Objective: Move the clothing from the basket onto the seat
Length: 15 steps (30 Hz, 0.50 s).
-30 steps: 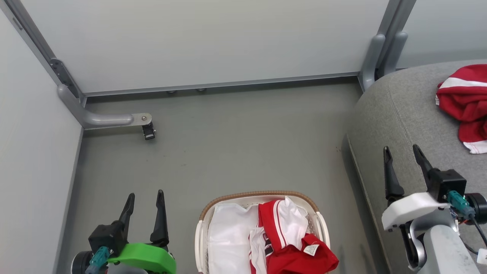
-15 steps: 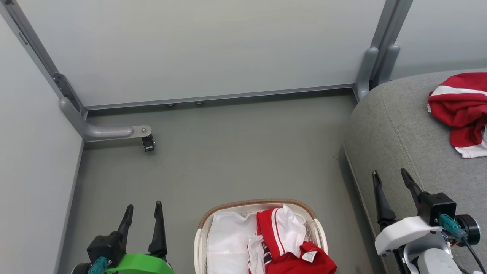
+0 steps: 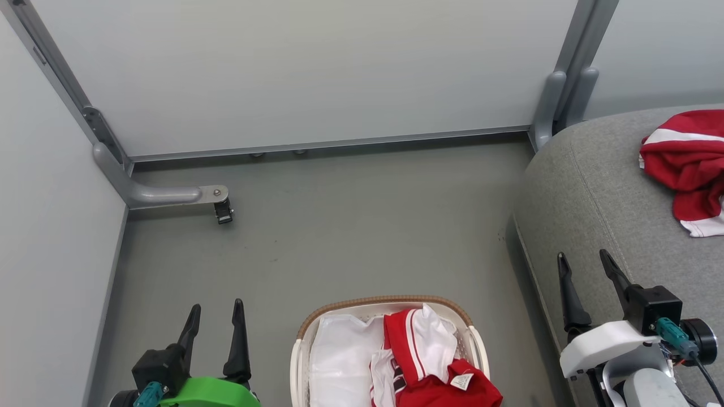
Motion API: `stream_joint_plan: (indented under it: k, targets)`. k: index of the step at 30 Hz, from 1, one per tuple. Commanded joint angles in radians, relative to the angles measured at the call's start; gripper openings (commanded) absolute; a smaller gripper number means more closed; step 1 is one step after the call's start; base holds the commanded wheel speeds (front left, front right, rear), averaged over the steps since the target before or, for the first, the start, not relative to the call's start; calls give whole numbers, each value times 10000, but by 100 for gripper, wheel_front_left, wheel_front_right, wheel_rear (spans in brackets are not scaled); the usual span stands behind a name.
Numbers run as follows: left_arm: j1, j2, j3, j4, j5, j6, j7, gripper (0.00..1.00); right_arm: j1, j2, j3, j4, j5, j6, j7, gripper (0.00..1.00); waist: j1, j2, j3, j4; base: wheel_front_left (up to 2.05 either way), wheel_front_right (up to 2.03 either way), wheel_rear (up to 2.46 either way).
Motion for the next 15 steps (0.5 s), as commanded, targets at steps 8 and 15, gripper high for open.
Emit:
stream_joint_plan:
  k: [8,15]
  targets:
    - [13,3,-32,10,-24,44,-5,100,109,-35,20,1,64,-14,-24,100,1,120,-1,11,0,0,0]
    - [-82,3,-54,-32,-33,46,-5,100,-14,-35,8,-54,40,-14,-24,100,1,120,145,-18,0,0,0]
